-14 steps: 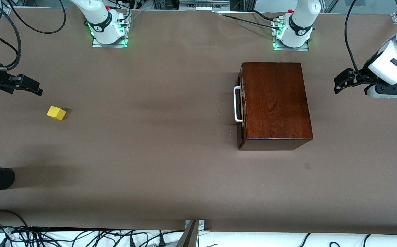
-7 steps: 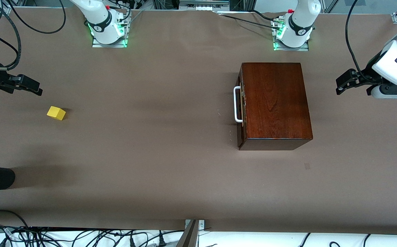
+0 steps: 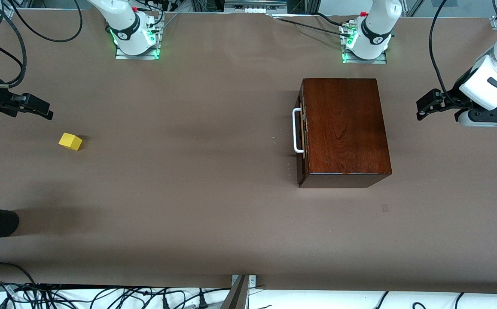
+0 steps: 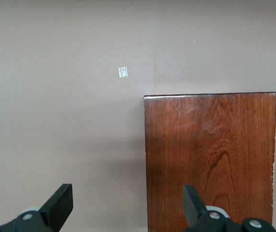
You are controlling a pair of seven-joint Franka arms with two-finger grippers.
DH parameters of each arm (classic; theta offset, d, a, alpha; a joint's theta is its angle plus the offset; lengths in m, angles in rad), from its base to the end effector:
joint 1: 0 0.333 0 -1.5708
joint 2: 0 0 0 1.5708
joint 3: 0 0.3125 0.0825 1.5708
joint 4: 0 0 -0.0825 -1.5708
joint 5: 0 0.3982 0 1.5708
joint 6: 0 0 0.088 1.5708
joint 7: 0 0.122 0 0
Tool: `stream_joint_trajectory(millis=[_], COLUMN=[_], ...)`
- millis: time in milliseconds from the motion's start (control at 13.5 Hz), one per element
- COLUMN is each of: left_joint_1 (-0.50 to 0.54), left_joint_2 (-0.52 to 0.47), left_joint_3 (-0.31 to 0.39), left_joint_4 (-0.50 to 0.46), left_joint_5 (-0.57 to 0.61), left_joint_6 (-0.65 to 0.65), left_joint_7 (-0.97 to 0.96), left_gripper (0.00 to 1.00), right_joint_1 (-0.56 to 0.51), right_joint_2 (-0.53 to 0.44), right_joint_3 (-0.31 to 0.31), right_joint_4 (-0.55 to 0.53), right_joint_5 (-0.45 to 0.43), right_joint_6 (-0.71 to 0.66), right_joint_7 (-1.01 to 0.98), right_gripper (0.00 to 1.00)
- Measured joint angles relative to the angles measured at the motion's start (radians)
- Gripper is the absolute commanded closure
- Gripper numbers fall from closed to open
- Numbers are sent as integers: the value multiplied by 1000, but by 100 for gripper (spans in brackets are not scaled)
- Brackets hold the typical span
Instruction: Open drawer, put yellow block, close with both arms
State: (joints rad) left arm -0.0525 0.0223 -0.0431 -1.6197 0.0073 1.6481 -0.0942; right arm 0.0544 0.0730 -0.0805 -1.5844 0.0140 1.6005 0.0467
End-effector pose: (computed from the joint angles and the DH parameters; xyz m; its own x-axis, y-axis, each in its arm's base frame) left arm 0.5787 -0.0544 0.5761 1.0000 -0.0019 0.0067 -0.0019 -1.0000 -0.0057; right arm 0.5897 -0.0123 0.5597 0.9957 -0.0732 -0.0569 -0.0737 -0.9973 -0.0054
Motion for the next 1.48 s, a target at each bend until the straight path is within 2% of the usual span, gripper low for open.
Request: stream_joint_trajectory(millis=[1481], left_joint_1=[-7], left_joint_2=[0], left_joint_3=[-22], left_joint_4=[2], left_joint_5=[0], left_joint_6=[-24], left_joint_7=[0], left_gripper=[0], right_joint_1=[0], right_joint_2=[0], right_joint_3=[0], right_joint_4=[0], right_joint_5=[0], right_joint_6=[2], right_joint_7=[0], right_gripper=[0])
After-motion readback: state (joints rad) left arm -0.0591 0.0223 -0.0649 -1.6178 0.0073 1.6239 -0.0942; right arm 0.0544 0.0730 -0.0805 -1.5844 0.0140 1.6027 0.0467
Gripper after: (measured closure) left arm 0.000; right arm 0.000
